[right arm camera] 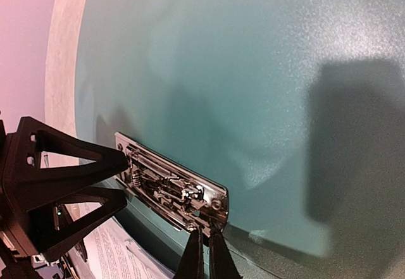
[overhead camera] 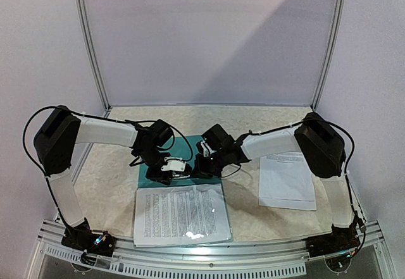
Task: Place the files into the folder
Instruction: Open the spring clip on the folder with some files.
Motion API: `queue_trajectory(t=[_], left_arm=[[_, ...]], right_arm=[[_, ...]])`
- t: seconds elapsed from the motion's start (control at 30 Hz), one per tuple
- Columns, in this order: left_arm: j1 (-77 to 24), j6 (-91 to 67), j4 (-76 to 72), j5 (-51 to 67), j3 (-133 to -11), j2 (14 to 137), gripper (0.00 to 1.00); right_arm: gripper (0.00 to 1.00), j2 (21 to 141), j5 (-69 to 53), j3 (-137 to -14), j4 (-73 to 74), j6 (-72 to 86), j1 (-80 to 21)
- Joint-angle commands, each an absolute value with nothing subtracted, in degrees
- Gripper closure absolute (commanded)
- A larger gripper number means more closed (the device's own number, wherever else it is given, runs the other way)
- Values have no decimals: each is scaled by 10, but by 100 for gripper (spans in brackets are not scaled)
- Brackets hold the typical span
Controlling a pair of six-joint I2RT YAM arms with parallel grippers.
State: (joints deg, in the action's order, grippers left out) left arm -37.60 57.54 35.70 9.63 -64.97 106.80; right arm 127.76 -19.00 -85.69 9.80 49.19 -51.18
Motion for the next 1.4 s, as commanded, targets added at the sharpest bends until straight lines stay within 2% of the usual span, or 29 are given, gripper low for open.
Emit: queue_trajectory(t=[0.0,0.33,0.5,0.93,1.37], left_arm=[[-388,587,364,90,-637,1084,61],[-384,578,363,96,-639,1081,65],[-381,577,350,87,-640,1086,72],[-386,609,331,96,-614,1072,72],[-388,607,331,94,-615,1074,72]], right_arm=[[100,1343,-75,-835,219,484,-492],[100,1374,-54,-808,244,476,-489],[100,1369,-65,-809,225,485,-484],[100,1323,-65,-837,154,499,-476],[100,1317,-95,-862,154,490,-477]])
